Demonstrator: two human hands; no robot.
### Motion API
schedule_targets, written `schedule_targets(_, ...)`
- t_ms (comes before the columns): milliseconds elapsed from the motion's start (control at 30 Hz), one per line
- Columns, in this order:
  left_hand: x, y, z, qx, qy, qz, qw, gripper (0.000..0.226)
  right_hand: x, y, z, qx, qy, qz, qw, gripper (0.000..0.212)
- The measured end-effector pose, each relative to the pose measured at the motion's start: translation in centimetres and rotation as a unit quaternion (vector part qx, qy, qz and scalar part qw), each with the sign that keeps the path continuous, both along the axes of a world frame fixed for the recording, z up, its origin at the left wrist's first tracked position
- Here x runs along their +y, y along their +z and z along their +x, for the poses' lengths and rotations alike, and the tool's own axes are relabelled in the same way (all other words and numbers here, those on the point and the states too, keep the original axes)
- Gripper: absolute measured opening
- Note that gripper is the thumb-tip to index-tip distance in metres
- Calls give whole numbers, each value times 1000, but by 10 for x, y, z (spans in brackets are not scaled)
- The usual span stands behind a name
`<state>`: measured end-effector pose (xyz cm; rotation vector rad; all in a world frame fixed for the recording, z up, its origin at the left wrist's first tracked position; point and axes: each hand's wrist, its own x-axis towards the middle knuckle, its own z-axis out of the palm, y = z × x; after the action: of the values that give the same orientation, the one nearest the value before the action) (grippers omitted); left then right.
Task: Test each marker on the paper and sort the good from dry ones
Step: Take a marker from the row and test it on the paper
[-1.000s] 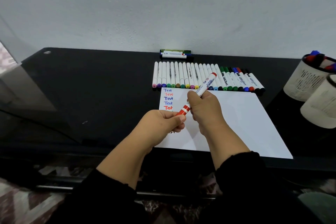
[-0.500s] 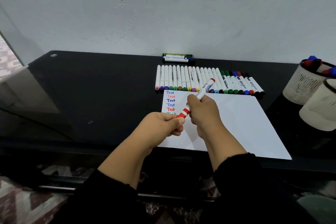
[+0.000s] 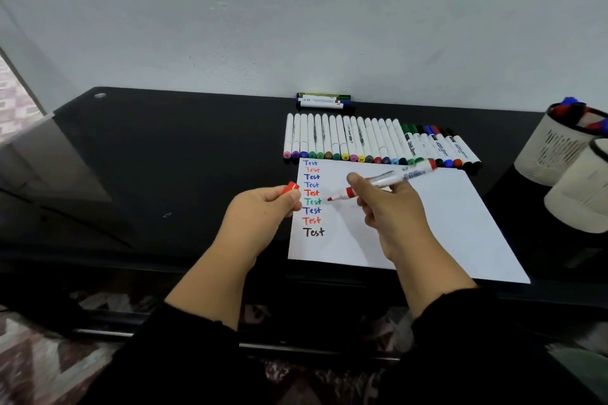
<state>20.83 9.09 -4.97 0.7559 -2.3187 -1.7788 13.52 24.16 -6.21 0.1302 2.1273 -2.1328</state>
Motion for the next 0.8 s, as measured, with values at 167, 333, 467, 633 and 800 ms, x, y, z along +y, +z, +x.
schedule_targets(167, -9, -2, -2, -14, -2, -26, 1000, 17, -2, -8, 11, 12, 56, 65, 996, 25)
schedule_targets(333, -7, -6, -3, -15, -11, -32, 999, 18, -11, -11, 21, 57, 79, 166, 981, 35)
schedule_targets(467, -6, -8, -5, -19, -25, -40, 999, 17, -20, -14, 26, 58, 99, 203, 973, 37)
schedule_targets(633, -5, -9, -6, -16, -36, -54, 998, 17, -24, -18, 26, 67, 107, 232, 964, 35)
schedule_targets(800, -7, -11, -7, -12, -38, -53, 998, 17, -26, -20, 27, 86, 127, 259, 954, 33)
